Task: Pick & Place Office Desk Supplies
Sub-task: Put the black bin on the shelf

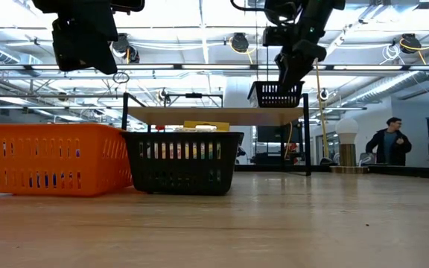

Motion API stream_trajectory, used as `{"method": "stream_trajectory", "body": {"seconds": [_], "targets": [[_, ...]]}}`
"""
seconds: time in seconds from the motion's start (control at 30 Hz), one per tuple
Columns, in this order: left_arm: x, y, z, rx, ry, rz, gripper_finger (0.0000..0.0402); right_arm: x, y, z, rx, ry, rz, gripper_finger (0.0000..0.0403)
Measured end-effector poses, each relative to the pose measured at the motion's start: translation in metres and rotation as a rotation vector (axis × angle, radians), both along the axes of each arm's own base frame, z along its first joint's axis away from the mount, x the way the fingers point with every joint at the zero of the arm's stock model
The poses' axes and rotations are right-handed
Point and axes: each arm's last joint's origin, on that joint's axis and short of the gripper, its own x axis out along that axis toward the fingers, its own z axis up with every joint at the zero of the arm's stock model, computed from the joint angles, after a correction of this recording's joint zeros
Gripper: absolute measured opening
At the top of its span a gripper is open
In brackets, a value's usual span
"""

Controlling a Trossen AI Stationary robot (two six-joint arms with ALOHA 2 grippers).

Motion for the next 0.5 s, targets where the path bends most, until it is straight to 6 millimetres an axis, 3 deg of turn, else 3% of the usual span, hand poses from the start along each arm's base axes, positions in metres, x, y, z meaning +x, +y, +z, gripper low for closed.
{"method": "stream_trajectory", "body": {"seconds": [0.2,0.5], "targets": [[0.000,0.000,0.000,0.000,-0.001,0.000,0.0170,-0.011,0.005,0.014,-0.019,-0.043,0.005,0.0180],[0.002,-0.001,0.002,-0.003,-0.027,0.000,0.0170,-0.045,0.027,0.053,-0.063,-0.203,0.015,0.0179]]}}
